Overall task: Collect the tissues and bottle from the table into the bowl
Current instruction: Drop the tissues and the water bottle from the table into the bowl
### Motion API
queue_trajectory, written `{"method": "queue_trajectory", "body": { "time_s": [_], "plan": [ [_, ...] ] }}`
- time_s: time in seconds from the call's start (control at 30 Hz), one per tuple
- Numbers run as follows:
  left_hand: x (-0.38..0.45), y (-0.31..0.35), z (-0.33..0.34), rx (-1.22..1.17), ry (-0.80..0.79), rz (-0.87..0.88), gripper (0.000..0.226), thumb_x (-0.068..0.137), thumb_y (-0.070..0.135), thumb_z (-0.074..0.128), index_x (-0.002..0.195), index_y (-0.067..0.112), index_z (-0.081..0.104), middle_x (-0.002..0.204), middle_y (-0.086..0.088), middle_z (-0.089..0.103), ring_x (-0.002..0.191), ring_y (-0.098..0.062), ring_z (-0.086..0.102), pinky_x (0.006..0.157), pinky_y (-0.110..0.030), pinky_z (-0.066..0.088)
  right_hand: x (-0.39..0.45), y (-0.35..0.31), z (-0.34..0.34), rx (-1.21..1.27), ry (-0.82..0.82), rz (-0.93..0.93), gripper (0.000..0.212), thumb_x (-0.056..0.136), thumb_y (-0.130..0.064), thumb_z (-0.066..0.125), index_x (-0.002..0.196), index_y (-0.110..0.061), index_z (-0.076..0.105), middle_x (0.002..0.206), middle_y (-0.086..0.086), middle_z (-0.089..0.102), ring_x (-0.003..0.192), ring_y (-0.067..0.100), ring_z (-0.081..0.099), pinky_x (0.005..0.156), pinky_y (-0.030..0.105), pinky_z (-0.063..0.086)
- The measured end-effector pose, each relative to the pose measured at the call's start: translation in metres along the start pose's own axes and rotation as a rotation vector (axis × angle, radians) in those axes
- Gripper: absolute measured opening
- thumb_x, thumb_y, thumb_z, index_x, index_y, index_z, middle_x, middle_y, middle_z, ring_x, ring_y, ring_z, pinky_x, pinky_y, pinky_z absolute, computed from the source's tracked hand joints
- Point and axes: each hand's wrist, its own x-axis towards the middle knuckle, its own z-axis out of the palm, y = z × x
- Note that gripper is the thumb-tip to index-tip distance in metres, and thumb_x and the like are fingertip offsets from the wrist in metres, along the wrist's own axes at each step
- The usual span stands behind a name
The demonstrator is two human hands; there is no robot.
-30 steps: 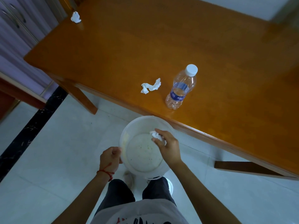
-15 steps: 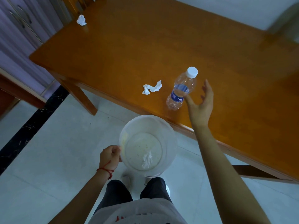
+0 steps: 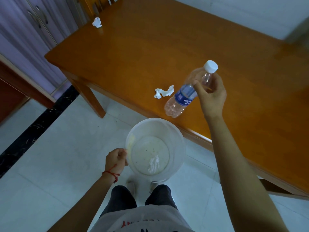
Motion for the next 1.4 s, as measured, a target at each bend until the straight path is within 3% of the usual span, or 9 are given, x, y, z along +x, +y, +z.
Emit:
{"method": "queue_trajectory", "body": {
  "time_s": [0.23, 0.33, 0.4, 0.5, 0.63, 0.87, 1.17, 1.33, 1.4],
  "plan": [
    [-0.001, -0.003, -0.004, -0.003, 0.018, 0.007, 0.015, 0.09, 0.014, 0.049, 0.089, 0.004, 0.06, 0.068, -0.003, 0.06, 0.063, -0.02, 0.063, 0.071, -0.035, 0.055, -0.056, -0.003, 0.028, 0.004, -0.372, 0.118, 0.035, 0.077, -0.021, 0.07, 0.11, -0.016, 0.059, 0.089, -0.013, 0.063, 0.076, -0.004, 0.057, 0.069, 0.014, 0.047],
    [0.0, -0.006, -0.007, -0.02, 0.042, 0.001, 0.017, 0.089, 0.012, 0.051, 0.091, 0.0, 0.062, 0.066, -0.008, 0.06, 0.062, -0.027, 0.062, 0.07, -0.035, 0.056, -0.084, 0.016, 0.048, -0.117, -0.5, 0.181, 0.043, 0.076, -0.029, 0.071, 0.114, -0.016, 0.058, 0.096, -0.008, 0.063, 0.079, 0.0, 0.058, 0.068, 0.011, 0.047],
    [0.0, -0.008, -0.011, -0.025, 0.044, 0.007, 0.02, 0.088, 0.017, 0.052, 0.09, 0.0, 0.062, 0.065, -0.008, 0.061, 0.062, -0.027, 0.062, 0.069, -0.036, 0.057, -0.101, 0.031, 0.06, -0.184, -0.568, 0.225, 0.049, 0.075, -0.04, 0.069, 0.116, -0.017, 0.057, 0.102, 0.0, 0.067, 0.087, 0.013, 0.061, 0.076, 0.024, 0.052],
    [0.0, -0.01, -0.016, -0.01, 0.049, 0.023, 0.017, 0.089, 0.014, 0.05, 0.09, 0.001, 0.062, 0.066, -0.008, 0.061, 0.062, -0.023, 0.062, 0.055, -0.02, 0.056, -0.118, 0.045, 0.073, -0.298, -0.618, 0.31, 0.06, 0.074, -0.049, 0.066, 0.124, -0.018, 0.051, 0.118, 0.008, 0.064, 0.104, 0.023, 0.059, 0.092, 0.037, 0.049],
    [0.001, -0.014, -0.022, -0.012, 0.06, 0.027, 0.014, 0.089, 0.011, 0.048, 0.087, 0.003, 0.061, 0.073, -0.009, 0.06, 0.061, -0.02, 0.061, 0.048, -0.01, 0.051, -0.129, 0.051, 0.085, -0.393, -0.68, 0.331, 0.065, 0.077, -0.052, 0.061, 0.131, -0.021, 0.042, 0.131, 0.006, 0.056, 0.115, 0.026, 0.055, 0.099, 0.039, 0.044],
    [0.008, -0.019, -0.037, -0.026, 0.058, 0.034, 0.013, 0.089, 0.011, 0.049, 0.083, 0.006, 0.059, 0.067, -0.006, 0.06, 0.061, -0.019, 0.061, 0.048, -0.01, 0.051, -0.129, 0.053, 0.094, -0.488, -0.677, 0.293, 0.067, 0.082, -0.05, 0.056, 0.136, -0.016, 0.035, 0.14, 0.007, 0.047, 0.124, 0.027, 0.049, 0.103, 0.039, 0.04],
    [0.026, -0.02, -0.065, -0.047, 0.047, 0.003, 0.024, 0.089, 0.011, 0.049, 0.068, 0.019, 0.057, 0.066, -0.009, 0.059, 0.062, -0.024, 0.061, 0.064, -0.03, 0.053, -0.103, 0.048, 0.093, -0.272, -0.38, 0.178, 0.047, 0.085, -0.033, 0.06, 0.125, -0.011, 0.05, 0.125, 0.01, 0.058, 0.111, 0.024, 0.057, 0.092, 0.035, 0.048],
    [0.036, -0.022, -0.074, -0.042, 0.07, -0.021, 0.018, 0.089, 0.012, 0.05, 0.075, 0.007, 0.061, 0.067, -0.008, 0.058, 0.067, -0.027, 0.06, 0.053, -0.021, 0.055, -0.066, 0.053, 0.099, -0.267, -0.242, 0.191, 0.046, 0.086, -0.036, 0.058, 0.124, -0.011, 0.051, 0.126, 0.01, 0.058, 0.112, 0.023, 0.056, 0.088, 0.033, 0.048],
    [0.04, -0.023, -0.075, -0.055, 0.094, -0.047, 0.017, 0.089, 0.013, 0.051, 0.08, 0.004, 0.062, 0.07, -0.012, 0.059, 0.07, -0.03, 0.061, 0.06, -0.03, 0.057, -0.048, 0.055, 0.105, -0.274, -0.208, 0.185, 0.047, 0.085, -0.037, 0.058, 0.124, -0.012, 0.05, 0.126, 0.01, 0.057, 0.114, 0.023, 0.054, 0.09, 0.036, 0.047]
  ]
}}
